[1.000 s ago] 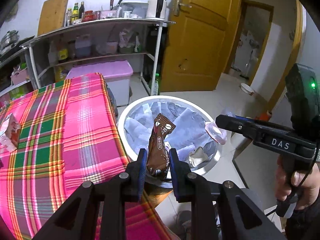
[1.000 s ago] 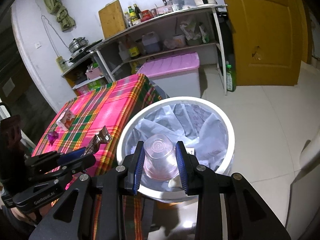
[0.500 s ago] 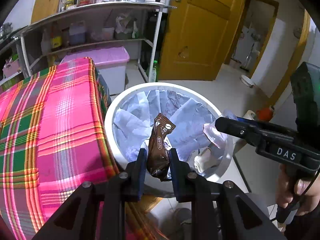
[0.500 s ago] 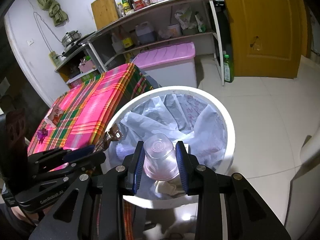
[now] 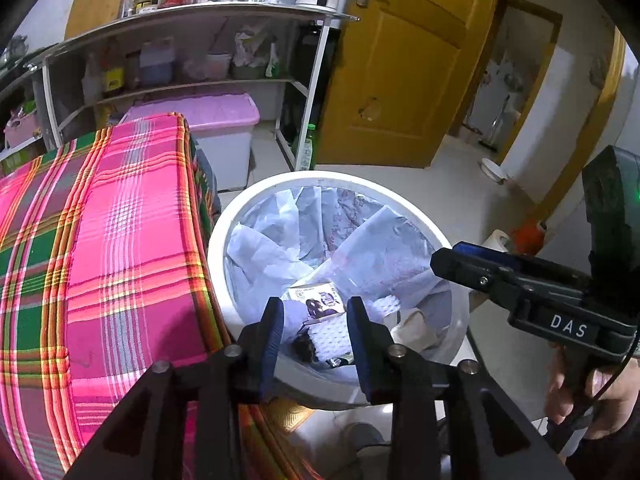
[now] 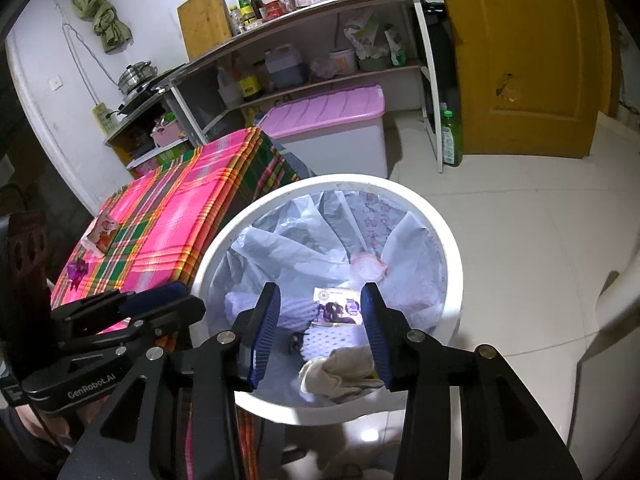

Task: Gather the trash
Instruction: 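Open the left tool to drop the wrapper while the right tool opens to drop the cup, then move both open tools from the bin back over the table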

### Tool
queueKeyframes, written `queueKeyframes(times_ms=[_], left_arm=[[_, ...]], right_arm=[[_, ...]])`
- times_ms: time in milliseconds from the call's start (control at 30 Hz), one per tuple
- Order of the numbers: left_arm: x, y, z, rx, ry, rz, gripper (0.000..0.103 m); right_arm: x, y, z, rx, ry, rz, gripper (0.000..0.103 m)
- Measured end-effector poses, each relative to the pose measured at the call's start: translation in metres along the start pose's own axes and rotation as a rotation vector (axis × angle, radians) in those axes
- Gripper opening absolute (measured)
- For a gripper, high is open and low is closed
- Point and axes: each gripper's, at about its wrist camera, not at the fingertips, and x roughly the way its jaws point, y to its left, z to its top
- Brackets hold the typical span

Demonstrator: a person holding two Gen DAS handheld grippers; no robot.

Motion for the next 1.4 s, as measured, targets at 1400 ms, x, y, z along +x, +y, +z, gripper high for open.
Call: queueKeyframes(times_ms=[1400], left_arm=[[-0.180,0.061,-0.071,-0.112,-0.248,0.205,0.038]], right_arm=[[-0.071,0.164,-0.024,-0.276,-0.072,0.192,0.043]])
